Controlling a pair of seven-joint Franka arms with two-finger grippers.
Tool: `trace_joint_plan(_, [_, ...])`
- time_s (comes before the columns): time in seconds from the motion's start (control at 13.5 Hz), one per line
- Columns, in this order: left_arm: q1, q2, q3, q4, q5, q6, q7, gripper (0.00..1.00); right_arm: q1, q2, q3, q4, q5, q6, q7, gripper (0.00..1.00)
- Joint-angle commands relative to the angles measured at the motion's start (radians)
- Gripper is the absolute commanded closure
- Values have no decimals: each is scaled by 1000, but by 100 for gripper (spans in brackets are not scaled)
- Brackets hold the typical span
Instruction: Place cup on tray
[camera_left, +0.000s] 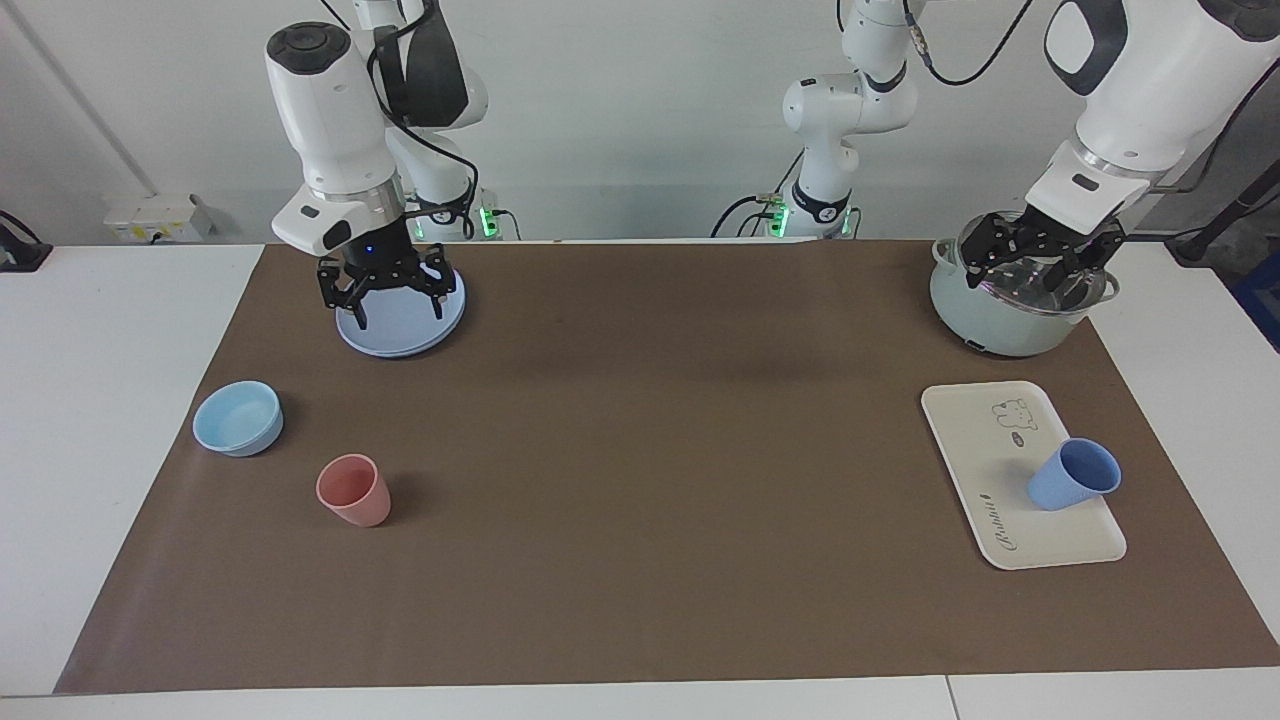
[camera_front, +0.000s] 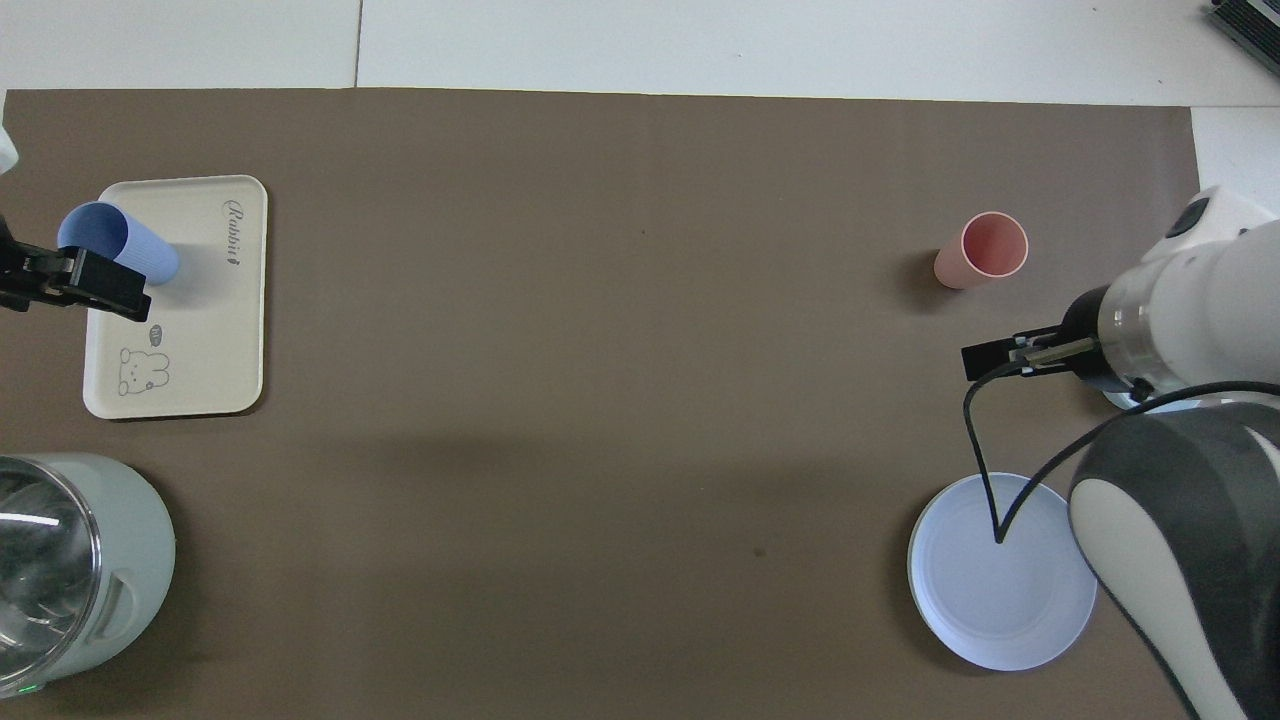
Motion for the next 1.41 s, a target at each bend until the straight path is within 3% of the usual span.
trace_joint_plan(0.0, [-1, -57, -1, -115, 20, 143, -38, 0, -18, 32, -5, 143, -2, -143, 20, 0])
trace_joint_plan(0.15, [-1, -96, -1, -200, 19, 199, -46, 0, -47, 61, -8, 270, 1, -271, 13, 0])
trace_joint_plan(0.22, [1, -96, -1, -200, 16, 199, -43, 0, -66, 103, -7, 344, 4, -325, 10, 0])
trace_joint_plan(0.3, [1, -94, -1, -195, 13, 202, -43, 0, -69, 111, -7, 352, 6, -321, 6, 0])
trace_joint_plan(0.82, [-2, -96, 1, -192, 13, 181, -51, 0, -54, 95, -1, 315, 7, -323, 0, 0])
trace_joint_plan(0.97, [-4, -93, 1, -169, 11, 133, -51, 0, -64, 95, 1, 317, 9, -326, -13, 0])
trace_joint_plan(1.11, [-4, -88, 1, -128, 10, 76, -51, 0, -103, 96, -10, 320, 97, -324, -19, 0])
trace_joint_plan(1.34, [-1, -90, 8, -79, -56, 6, -55, 0, -121, 79, -10, 280, 91, -323, -16, 0])
